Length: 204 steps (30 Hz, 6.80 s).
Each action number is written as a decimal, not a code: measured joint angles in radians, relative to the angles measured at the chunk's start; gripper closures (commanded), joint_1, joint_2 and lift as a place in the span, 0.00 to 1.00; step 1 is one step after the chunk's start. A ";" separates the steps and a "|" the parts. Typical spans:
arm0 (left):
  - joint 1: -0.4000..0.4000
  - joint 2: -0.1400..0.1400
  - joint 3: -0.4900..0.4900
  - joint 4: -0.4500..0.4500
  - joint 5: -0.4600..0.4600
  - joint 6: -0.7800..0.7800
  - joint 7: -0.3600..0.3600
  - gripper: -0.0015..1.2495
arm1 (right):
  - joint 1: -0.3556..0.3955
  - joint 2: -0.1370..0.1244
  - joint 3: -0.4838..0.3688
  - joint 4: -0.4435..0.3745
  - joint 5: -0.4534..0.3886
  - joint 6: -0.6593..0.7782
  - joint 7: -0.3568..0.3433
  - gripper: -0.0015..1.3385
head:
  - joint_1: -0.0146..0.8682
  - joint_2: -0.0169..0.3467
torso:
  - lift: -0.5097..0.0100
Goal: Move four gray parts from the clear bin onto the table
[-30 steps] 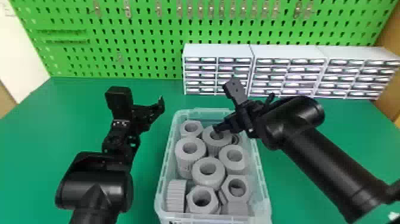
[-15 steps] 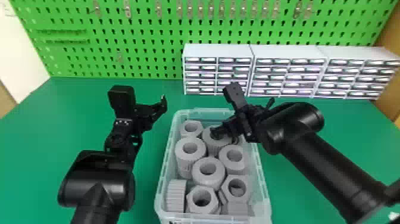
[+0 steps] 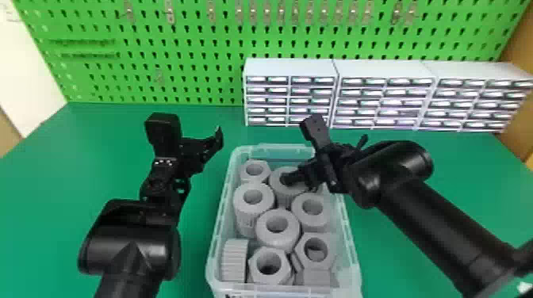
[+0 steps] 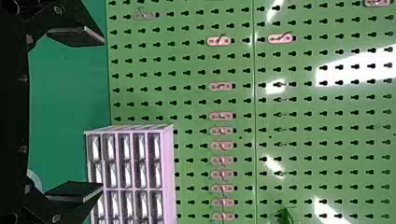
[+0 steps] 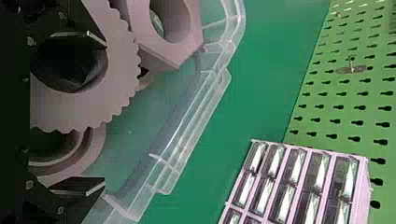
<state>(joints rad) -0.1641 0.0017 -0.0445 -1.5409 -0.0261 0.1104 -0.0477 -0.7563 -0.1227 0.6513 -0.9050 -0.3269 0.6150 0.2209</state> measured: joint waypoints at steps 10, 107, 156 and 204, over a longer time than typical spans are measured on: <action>-0.003 0.000 -0.001 0.001 0.002 0.000 0.000 0.15 | -0.004 0.001 0.004 0.016 -0.015 0.004 0.000 0.20 | 0.80 0.24 | 0.88; 0.024 0.015 0.003 0.005 0.031 0.000 0.000 0.15 | 0.008 -0.011 -0.192 -0.390 0.021 0.379 -0.001 0.78 | 0.80 0.24 | 0.88; 0.035 0.015 0.016 0.005 0.023 0.009 0.002 0.15 | 0.179 -0.063 -0.458 -0.830 0.163 0.668 -0.002 0.78 | 0.80 0.24 | 0.88; 0.019 0.014 -0.007 0.033 0.029 0.009 0.005 0.15 | 0.377 -0.085 -0.646 -0.679 0.272 0.553 0.000 0.78 | 0.80 0.24 | 0.88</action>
<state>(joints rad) -0.1456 0.0153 -0.0514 -1.5079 0.0027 0.1196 -0.0428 -0.3790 -0.2079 0.0057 -1.5837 -0.0549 1.1682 0.2210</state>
